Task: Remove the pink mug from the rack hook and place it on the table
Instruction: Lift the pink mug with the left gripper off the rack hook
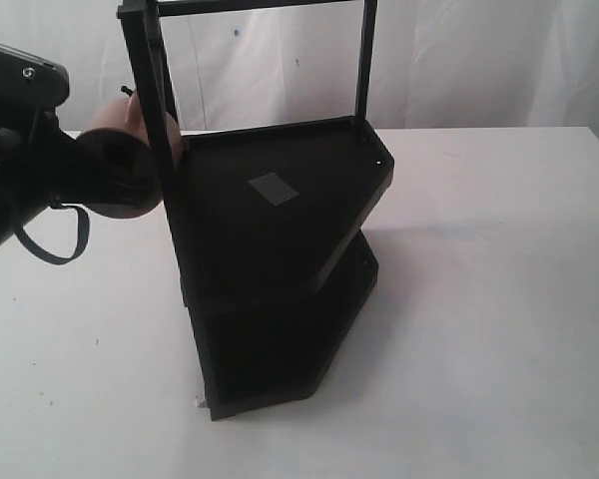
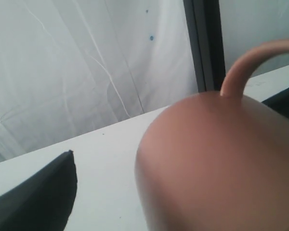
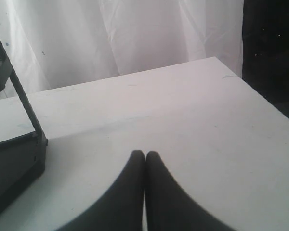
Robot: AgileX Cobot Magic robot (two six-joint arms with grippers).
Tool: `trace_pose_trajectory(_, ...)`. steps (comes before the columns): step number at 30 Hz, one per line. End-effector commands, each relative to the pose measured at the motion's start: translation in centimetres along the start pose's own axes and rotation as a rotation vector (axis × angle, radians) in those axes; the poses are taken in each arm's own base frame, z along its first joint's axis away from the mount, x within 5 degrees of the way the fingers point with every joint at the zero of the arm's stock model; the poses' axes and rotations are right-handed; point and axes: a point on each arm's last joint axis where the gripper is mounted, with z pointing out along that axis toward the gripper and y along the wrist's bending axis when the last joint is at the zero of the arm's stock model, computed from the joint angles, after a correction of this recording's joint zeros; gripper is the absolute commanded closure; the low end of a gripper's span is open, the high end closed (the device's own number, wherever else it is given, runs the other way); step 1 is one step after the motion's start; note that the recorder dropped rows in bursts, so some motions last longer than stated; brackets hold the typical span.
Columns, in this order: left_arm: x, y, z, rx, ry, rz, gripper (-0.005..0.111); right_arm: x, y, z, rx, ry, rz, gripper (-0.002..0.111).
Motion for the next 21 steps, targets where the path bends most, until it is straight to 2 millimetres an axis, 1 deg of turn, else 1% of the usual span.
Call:
trace_pose_trajectory(1, -0.14, -0.07, 0.17, -0.008, -0.004, -0.006, 0.026, 0.04, -0.06, -0.01, 0.005, -0.013, -0.005, 0.108)
trace_pose_trajectory(3, -0.23, -0.05, 0.17, -0.01, -0.013, 0.001, 0.026, 0.04, -0.06, -0.01, 0.005, -0.013, -0.005, 0.108)
trace_pose_trajectory(6, -0.42, -0.15, 0.16, 0.0, -0.035, 0.034, 0.033, 0.04, -0.06, -0.01, 0.005, -0.013, -0.005, 0.108)
trace_pose_trajectory(8, -0.51, -0.23, 0.16, 0.009, -0.044, 0.039, 0.039, 0.04, -0.06, -0.01, 0.005, -0.013, -0.005, 0.108)
trace_pose_trajectory(13, -0.52, -0.58, 0.15, 0.048, -0.046, 0.02, 0.044, 0.04, -0.06, -0.01, 0.005, -0.013, -0.005, 0.108)
trace_pose_trajectory(15, -0.5, -0.87, 0.13, 0.079, -0.045, 0.049, 0.051, 0.04, -0.06, -0.01, 0.005, -0.013, -0.005, 0.108)
trace_pose_trajectory(17, -0.43, -0.95, 0.13, 0.087, -0.037, 0.052, 0.068, 0.04, -0.06, -0.01, 0.005, -0.013, -0.005, 0.108)
trace_pose_trajectory(19, -0.42, -0.95, 0.13, 0.088, -0.037, 0.052, 0.082, 0.04, -0.06, -0.01, 0.005, -0.013, -0.005, 0.108)
trace_pose_trajectory(21, -0.41, -0.96, 0.13, 0.089, -0.036, 0.052, 0.092, 0.04, -0.06, -0.01, 0.005, -0.013, -0.005, 0.108)
